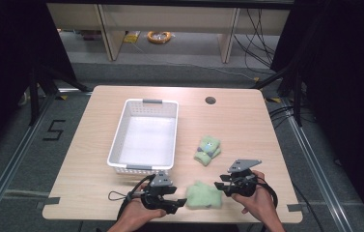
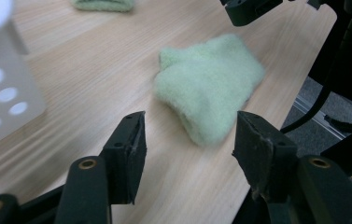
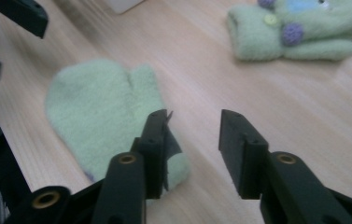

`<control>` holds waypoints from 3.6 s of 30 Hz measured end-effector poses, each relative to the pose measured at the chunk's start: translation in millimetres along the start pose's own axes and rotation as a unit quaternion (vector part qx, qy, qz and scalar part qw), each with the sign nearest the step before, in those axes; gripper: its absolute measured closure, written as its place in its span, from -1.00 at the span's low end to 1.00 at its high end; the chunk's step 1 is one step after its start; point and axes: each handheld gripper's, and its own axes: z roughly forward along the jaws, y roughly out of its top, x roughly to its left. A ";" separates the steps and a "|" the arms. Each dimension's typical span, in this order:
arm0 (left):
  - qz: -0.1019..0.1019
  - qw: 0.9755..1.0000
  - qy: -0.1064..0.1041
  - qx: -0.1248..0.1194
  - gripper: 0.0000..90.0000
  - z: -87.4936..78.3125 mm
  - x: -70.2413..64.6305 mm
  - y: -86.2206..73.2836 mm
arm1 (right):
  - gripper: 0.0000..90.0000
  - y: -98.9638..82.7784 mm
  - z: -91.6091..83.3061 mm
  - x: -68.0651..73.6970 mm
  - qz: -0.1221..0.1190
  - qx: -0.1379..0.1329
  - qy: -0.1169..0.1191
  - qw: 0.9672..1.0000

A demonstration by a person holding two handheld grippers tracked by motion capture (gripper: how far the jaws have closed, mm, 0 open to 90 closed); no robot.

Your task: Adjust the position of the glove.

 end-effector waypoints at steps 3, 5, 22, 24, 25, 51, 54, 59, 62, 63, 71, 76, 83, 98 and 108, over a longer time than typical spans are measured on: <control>0.002 1.000 0.005 -0.003 -0.10 -8.3 1.9 -5.0 | 0.28 4.4 -2.6 -1.4 0.009 0.007 -0.007 1.000; -0.008 1.000 0.008 -0.002 -0.13 -12.6 3.9 -9.5 | 0.24 8.0 0.1 -3.8 0.005 -0.006 -0.015 1.000; -0.019 0.999 0.028 -0.001 -0.42 -33.9 22.6 -32.5 | 0.06 61.4 33.8 -40.7 -0.001 -0.002 -0.031 1.000; -0.026 0.999 0.025 -0.007 -0.43 -35.4 22.8 -35.2 | 0.06 66.3 40.5 -45.9 -0.003 -0.001 -0.033 0.999; -0.035 0.999 0.028 -0.013 -0.43 -35.3 22.5 -36.6 | 0.06 69.0 43.2 -47.6 0.000 0.003 -0.033 0.999; -0.041 0.999 0.027 -0.016 -0.43 -37.6 25.5 -42.7 | 0.15 74.6 94.2 -76.1 0.020 0.027 -0.030 0.999; -0.043 0.999 0.026 -0.020 -0.43 -37.3 24.8 -42.4 | 0.22 73.3 93.9 -76.4 0.029 0.027 -0.024 0.999; -0.044 0.999 0.027 -0.016 -0.42 -36.4 24.2 -43.3 | 0.51 70.4 93.1 -78.7 0.042 0.022 -0.007 0.999; -0.044 0.999 0.028 -0.018 -0.42 -36.4 24.7 -43.1 | 0.67 69.6 92.4 -79.1 0.053 0.017 0.004 0.998; -0.044 0.998 0.028 -0.018 -0.42 -36.5 24.9 -43.1 | 0.72 69.3 91.9 -78.4 0.050 0.020 0.004 0.999; -0.035 0.999 0.028 -0.010 -0.42 -38.8 27.3 -42.7 | 0.92 71.5 84.2 -77.5 0.038 0.009 0.000 0.999; -0.045 0.998 0.028 -0.018 -0.42 -38.7 27.4 -42.9 | 0.93 77.8 68.5 -73.0 0.027 -0.001 -0.002 1.000; -0.052 0.998 0.031 -0.020 -0.42 -38.8 26.6 -43.1 | 0.93 82.9 35.3 -51.6 -0.010 -0.036 0.020 0.999; -0.047 0.998 0.031 -0.020 -0.42 -39.1 27.7 -43.0 | 0.93 52.0 -10.0 17.1 -0.058 -0.042 0.063 0.995; -0.048 0.998 0.034 -0.020 -0.42 -38.4 27.9 -43.4 | 0.92 36.4 -8.5 38.9 -0.088 -0.029 0.092 0.991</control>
